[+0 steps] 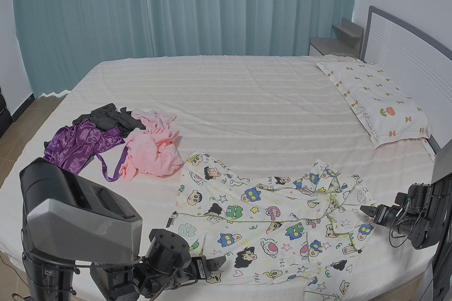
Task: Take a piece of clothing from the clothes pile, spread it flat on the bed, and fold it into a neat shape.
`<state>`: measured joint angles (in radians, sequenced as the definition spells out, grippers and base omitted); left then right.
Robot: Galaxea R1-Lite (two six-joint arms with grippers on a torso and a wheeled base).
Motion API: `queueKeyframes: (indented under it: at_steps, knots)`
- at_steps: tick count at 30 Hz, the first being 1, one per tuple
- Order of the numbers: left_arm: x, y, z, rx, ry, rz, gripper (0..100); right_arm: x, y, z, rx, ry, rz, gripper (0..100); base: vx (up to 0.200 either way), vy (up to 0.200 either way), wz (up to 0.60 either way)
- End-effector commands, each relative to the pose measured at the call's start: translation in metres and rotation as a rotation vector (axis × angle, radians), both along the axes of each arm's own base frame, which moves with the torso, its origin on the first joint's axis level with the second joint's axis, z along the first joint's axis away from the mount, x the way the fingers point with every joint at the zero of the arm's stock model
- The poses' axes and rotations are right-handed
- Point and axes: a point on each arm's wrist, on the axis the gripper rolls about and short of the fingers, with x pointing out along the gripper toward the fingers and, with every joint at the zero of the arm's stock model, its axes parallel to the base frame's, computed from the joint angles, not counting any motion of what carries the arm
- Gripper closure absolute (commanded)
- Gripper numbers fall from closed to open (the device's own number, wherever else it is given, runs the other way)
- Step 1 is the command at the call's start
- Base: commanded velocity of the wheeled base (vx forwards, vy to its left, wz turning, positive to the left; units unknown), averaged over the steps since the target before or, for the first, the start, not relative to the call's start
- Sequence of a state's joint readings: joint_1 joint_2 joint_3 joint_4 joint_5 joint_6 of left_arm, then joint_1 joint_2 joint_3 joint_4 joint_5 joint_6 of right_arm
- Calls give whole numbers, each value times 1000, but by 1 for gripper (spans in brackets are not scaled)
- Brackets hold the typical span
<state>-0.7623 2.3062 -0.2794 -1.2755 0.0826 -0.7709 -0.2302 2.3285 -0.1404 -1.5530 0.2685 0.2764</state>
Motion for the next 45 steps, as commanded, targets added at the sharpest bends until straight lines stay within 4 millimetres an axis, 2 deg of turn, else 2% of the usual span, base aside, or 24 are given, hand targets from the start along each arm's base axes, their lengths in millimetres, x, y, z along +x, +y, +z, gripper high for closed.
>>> queueKeyframes:
  at_steps: [1,3,8,14,23,26,28,29,30,33,38,45]
  knots:
    - [-14,-3,-15,56,43,-53,0,1,1,0,-2,-12,6,0,0,0,0]
    - [-15,-3,-16,63,38,-62,0,1,1,-1,-1,-8,6,0,0,0,0]
    - [-33,3,-11,52,15,-146,0,1,1,-3,1,1,6,0,0,0,0]
    - [-38,10,-3,16,-43,-171,0,0,2,-4,1,6,8,0,0,0,0]
    - [-30,18,7,-5,-76,-112,0,-3,3,-3,2,12,10,0,0,0,0]
    - [-22,23,21,-52,-116,-68,0,-3,3,-3,2,12,10,0,0,0,0]
    - [-21,24,23,-61,-120,-60,0,-3,3,-3,2,12,10,0,0,0,0]
    - [-16,25,36,-134,-142,-12,0,-3,3,-3,2,12,10,0,0,0,0]
    - [-14,25,41,-171,-147,8,0,-3,3,-3,2,12,10,0,0,0,0]
    - [-11,27,48,-216,-149,49,0,-3,3,-3,2,12,10,0,0,0,0]
    - [-5,34,43,-204,-135,88,0,-3,3,-3,2,12,10,0,0,0,0]
    - [-3,45,6,-98,-17,150,0,-2,3,-3,2,10,10,0,0,0,0]
